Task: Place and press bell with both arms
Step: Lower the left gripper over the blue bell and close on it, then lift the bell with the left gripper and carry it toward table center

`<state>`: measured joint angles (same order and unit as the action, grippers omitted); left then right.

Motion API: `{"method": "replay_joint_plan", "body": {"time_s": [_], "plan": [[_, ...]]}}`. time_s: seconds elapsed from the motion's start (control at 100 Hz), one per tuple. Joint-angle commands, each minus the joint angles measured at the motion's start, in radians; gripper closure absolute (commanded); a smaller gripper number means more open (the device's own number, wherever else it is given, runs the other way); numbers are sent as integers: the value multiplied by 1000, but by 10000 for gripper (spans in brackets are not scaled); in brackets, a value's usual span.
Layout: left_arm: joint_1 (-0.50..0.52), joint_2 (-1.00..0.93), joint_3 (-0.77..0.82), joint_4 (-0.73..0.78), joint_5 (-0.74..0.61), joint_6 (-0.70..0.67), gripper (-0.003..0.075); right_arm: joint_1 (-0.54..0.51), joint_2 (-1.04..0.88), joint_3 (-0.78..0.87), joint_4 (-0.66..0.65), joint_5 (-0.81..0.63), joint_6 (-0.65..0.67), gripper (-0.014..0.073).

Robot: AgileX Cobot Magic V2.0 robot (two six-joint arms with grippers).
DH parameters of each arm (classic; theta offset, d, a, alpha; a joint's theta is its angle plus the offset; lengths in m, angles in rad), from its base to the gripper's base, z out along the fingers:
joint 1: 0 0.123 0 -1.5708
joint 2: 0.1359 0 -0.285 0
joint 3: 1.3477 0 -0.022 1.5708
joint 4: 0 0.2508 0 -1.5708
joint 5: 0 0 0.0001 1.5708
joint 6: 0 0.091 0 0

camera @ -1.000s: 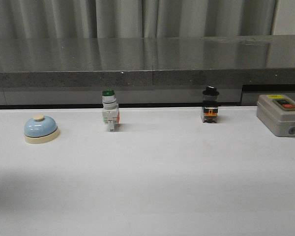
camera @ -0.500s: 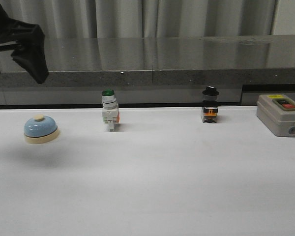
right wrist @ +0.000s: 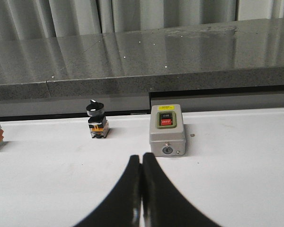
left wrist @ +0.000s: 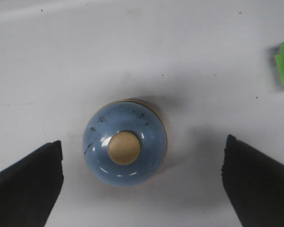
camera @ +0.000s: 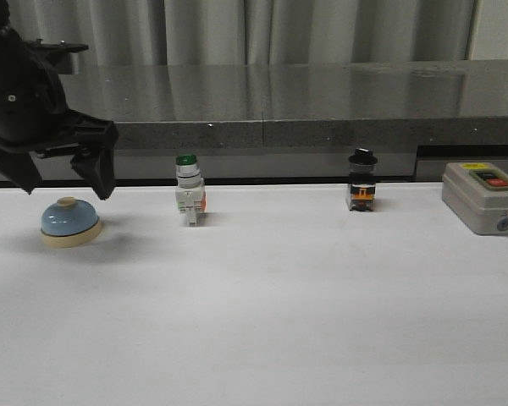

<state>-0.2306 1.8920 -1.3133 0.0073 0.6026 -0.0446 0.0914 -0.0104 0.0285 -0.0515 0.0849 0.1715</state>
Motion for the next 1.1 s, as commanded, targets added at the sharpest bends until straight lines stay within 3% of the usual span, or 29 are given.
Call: {"method": "replay_joint_plan", "body": {"time_s": [0.0,0.69,0.8,0.97,1.09], "plan": [[-7,-25,-36,-2,-59,-1,69,-4,-21,-21,1,-79,-11,658],[-7,77,-38,31,-76,-1,83,-4,-21,-21,1,-79,-11,658],[-7,77,-38,33,-76,-1,155,-4,-21,-21,1,-79,-11,658],[-7,77,-38,33,-76,-1,338,-4,-21,-21,1,-79,-11,658],[-7,77,-38,33,-73,-1,405,-4,-21,-21,1,-79,-11,658]]}}
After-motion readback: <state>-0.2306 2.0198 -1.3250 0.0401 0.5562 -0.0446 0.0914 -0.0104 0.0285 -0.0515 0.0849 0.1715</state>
